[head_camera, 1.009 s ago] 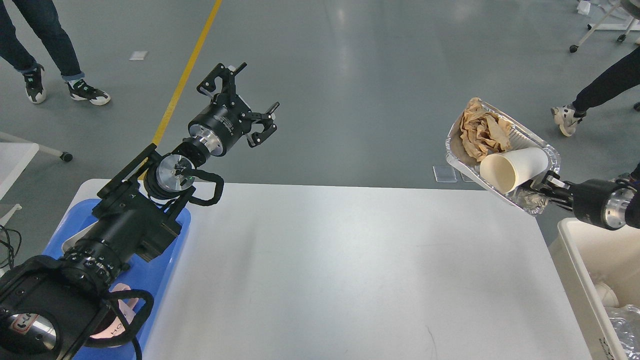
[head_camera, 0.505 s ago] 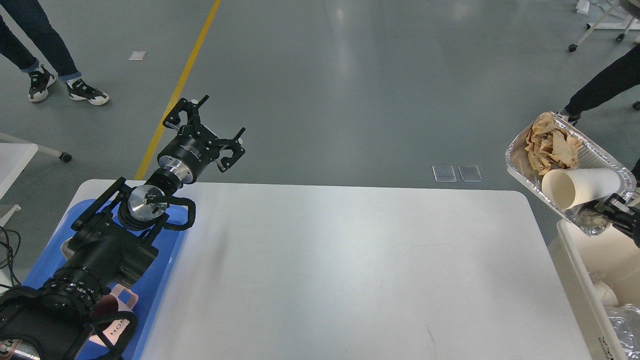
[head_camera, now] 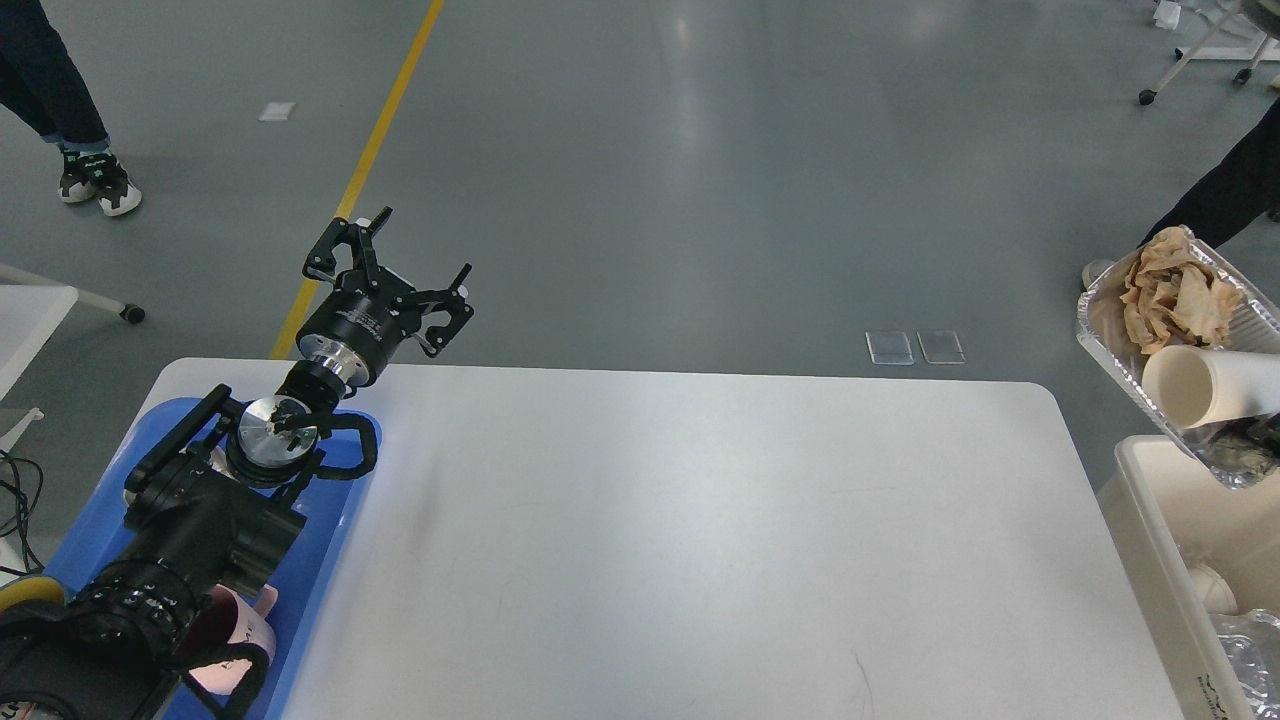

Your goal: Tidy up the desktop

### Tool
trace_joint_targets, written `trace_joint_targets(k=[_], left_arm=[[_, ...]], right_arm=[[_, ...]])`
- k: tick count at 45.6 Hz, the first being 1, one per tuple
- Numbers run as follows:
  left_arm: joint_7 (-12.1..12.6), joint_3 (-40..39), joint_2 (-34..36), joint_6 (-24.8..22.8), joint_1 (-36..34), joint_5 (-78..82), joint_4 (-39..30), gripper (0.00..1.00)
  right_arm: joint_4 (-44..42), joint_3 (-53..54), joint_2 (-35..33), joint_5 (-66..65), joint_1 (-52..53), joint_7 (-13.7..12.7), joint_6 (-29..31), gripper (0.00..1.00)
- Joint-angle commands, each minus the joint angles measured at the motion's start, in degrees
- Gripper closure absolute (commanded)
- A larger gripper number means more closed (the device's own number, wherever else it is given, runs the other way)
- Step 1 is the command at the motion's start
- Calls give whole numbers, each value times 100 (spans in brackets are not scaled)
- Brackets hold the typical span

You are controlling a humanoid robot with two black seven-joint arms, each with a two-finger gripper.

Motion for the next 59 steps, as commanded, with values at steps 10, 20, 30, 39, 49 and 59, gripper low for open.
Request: trace_joint_targets(k=[10,20,30,39,49,59], left_arm=[[-55,359,53,24,46,68,214,2],[-64,430,53,60,64,68,214,2],[-64,438,79,77,55,191,214,2],[-55,438,106,112,64,551,214,2],[-46,438,123,156,64,569,214,2],[-46,438,141,174,64,578,214,2]], right_arm=[[-27,-2,-139,815,-677,-26,-192,100],[-98,-2,-183,1413,-1125,-44,-359,100],[-106,-2,-244,1782,-1573,-53,-824,100],[-115,-2,-244,1897,-1890,-53,-1097,100],[-203,-2,-236,1897,-2180,-53,-1317,100],[-493,7,-174,2002,-2452,-44,-1317,100]])
